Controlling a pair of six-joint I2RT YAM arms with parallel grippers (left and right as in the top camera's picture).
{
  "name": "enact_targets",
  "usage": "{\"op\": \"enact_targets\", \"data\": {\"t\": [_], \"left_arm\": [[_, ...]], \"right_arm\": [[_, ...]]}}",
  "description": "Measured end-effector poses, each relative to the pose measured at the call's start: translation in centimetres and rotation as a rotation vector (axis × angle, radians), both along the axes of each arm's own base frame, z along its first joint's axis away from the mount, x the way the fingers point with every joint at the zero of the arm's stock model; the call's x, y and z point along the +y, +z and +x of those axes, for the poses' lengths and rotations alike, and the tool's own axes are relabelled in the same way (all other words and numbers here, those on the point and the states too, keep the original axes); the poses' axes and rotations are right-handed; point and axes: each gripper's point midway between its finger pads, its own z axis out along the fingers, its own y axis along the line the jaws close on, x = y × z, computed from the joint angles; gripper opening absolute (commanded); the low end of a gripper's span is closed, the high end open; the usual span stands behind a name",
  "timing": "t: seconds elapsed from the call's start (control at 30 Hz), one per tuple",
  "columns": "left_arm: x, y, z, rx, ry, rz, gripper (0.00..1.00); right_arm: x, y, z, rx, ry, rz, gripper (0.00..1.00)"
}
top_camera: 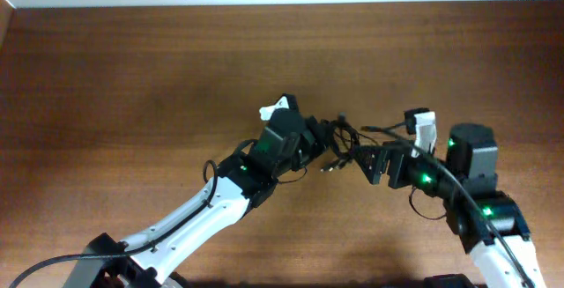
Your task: Untangle cables
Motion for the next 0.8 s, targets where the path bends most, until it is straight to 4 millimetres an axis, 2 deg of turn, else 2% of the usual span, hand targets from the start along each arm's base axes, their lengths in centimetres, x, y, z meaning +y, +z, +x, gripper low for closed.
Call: {"op": "enact_targets", "data": {"t": [0.03, 0.07, 0.13, 0.17, 0.23, 0.37, 0.4, 0.5, 0.57, 0.6, 0.63, 0.8], "left_arm": [[0.1, 0.0, 0.1, 0.007, 0.013, -0.004, 0.08], [0.3, -0.3, 0.0, 0.018, 0.021, 0.003, 0.05], [0.4, -0.5, 0.0, -0.004, 0.000, 0.037, 0.03], [0.4, -0.5, 0.0, -0.007, -0.002, 0.039, 0.02], [0.3, -0.4, 0.0, 0.004, 0.005, 0.022, 0.00], [0.1, -0.3, -0.2, 0.043, 0.020, -0.015, 0.00], [0.1, -0.3, -0.2, 0.053, 0.028, -0.026, 0.00], [0.1, -0.3, -0.2, 0.066, 0.037, -0.039, 0.00], [0.1, -0.4, -0.3, 0.104, 0.065, -0.064, 0.00], [0.2, -0.6, -0.4, 0.126, 0.080, -0.074, 0.00], [0.4, -0.8, -0.3, 0.155, 0.108, -0.086, 0.00], [0.5, -1.0, -0.5, 0.198, 0.134, -0.109, 0.00]], "right_arm": [[-0.3, -0.2, -0.4, 0.017, -0.013, -0.012, 0.85], [-0.7, -0.9, -1.3, 0.064, -0.036, -0.034, 0.79], [-1.4, -2.7, -2.9, 0.186, -0.068, -0.058, 0.57], [-1.5, -3.6, -3.5, 0.269, -0.094, -0.045, 0.55], [-1.1, -4.8, -3.3, 0.368, -0.120, -0.001, 0.55], [-0.1, -9.7, -1.7, 0.606, -0.138, 0.051, 0.52], [0.4, -10.4, -1.6, 0.636, -0.109, 0.076, 0.52], [1.5, -10.9, -1.4, 0.669, -0.050, 0.132, 0.52], [1.8, -10.4, -1.0, 0.645, -0.035, 0.153, 0.45], [1.9, -10.3, -0.7, 0.634, -0.036, 0.162, 0.29], [2.0, -10.0, -0.2, 0.619, -0.040, 0.173, 0.04], [2.1, -10.0, -0.3, 0.610, -0.029, 0.173, 0.04]]}}
